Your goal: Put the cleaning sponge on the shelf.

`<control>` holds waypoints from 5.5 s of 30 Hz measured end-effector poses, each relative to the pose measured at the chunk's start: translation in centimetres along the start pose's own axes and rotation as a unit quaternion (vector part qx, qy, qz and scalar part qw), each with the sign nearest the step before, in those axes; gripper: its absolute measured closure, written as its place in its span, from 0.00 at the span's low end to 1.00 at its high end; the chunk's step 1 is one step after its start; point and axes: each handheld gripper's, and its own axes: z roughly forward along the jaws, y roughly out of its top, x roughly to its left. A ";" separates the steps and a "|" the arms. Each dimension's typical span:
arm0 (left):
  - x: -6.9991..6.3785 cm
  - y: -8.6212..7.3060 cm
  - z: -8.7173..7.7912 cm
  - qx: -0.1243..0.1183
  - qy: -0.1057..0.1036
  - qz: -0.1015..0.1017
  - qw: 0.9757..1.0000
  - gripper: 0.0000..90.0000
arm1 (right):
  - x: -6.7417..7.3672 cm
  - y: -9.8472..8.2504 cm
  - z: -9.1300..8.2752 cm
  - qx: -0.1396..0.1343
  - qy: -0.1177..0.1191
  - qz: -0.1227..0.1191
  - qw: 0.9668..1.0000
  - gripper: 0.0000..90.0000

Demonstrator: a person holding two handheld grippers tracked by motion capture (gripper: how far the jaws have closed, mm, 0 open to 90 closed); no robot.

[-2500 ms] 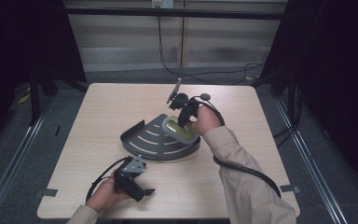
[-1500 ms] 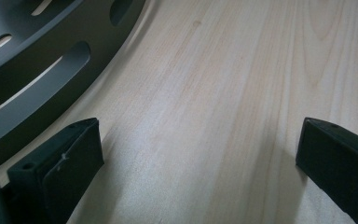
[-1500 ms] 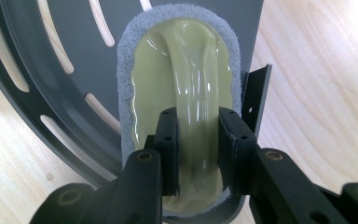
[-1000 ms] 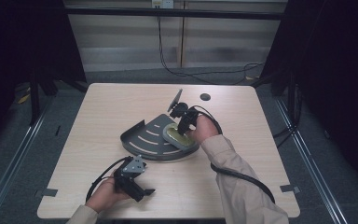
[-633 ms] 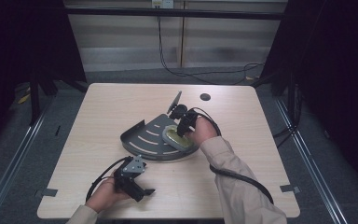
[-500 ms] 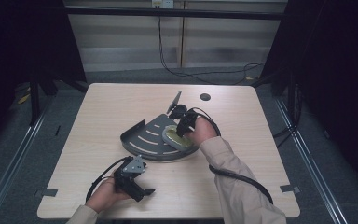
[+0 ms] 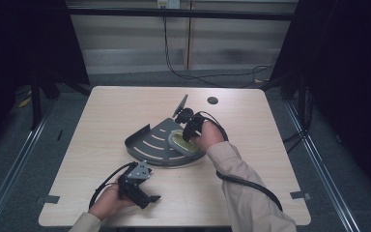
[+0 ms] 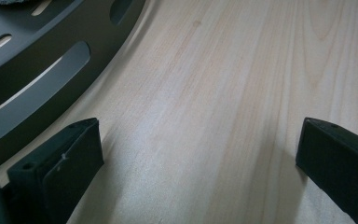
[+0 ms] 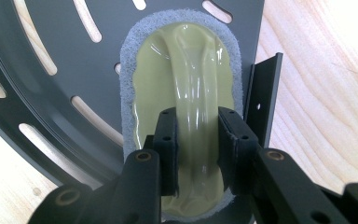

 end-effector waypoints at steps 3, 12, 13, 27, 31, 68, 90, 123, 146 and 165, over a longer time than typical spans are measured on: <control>0.0 0.0 0.0 0.000 0.000 0.000 1.000 0.00 | 0.1 0.0 0.0 -0.002 0.000 0.001 1.000 0.75; 0.0 0.0 0.0 -0.001 0.000 0.000 1.000 0.00 | 0.4 -0.1 -0.6 -0.007 -0.006 -0.004 1.000 0.60; 0.0 0.0 0.0 0.000 0.000 0.000 1.000 0.00 | 0.4 -0.1 -0.8 -0.011 -0.008 -0.004 1.000 0.57; 0.0 0.0 0.0 -0.002 0.000 0.000 1.000 0.00 | 0.3 -1.1 -2.0 -0.026 -0.011 -0.002 1.000 0.34; 0.0 0.0 0.0 -0.001 -0.002 0.001 1.000 0.00 | 0.2 -1.3 -2.3 -0.028 -0.013 -0.004 1.000 0.31; 0.0 0.0 0.0 -0.002 -0.002 0.000 1.000 0.00 | -1.3 -6.3 -5.0 -0.048 0.016 0.002 0.999 0.26; 0.0 0.0 0.1 -0.003 0.002 0.000 1.000 0.00 | -1.6 -9.8 -5.2 -0.042 0.026 -0.013 0.999 0.22; 0.0 0.0 0.1 -0.004 0.001 -0.001 1.000 0.00 | -1.7 -13.8 -5.8 -0.048 0.026 -0.012 0.998 0.18; 0.0 0.0 0.1 -0.004 0.001 -0.001 1.000 0.00 | -2.0 -17.4 -4.6 -0.032 0.024 -0.005 0.999 0.17; 0.0 0.0 0.1 -0.004 0.001 -0.001 1.000 0.00 | -2.8 -21.4 -3.6 -0.039 0.024 0.014 0.999 0.18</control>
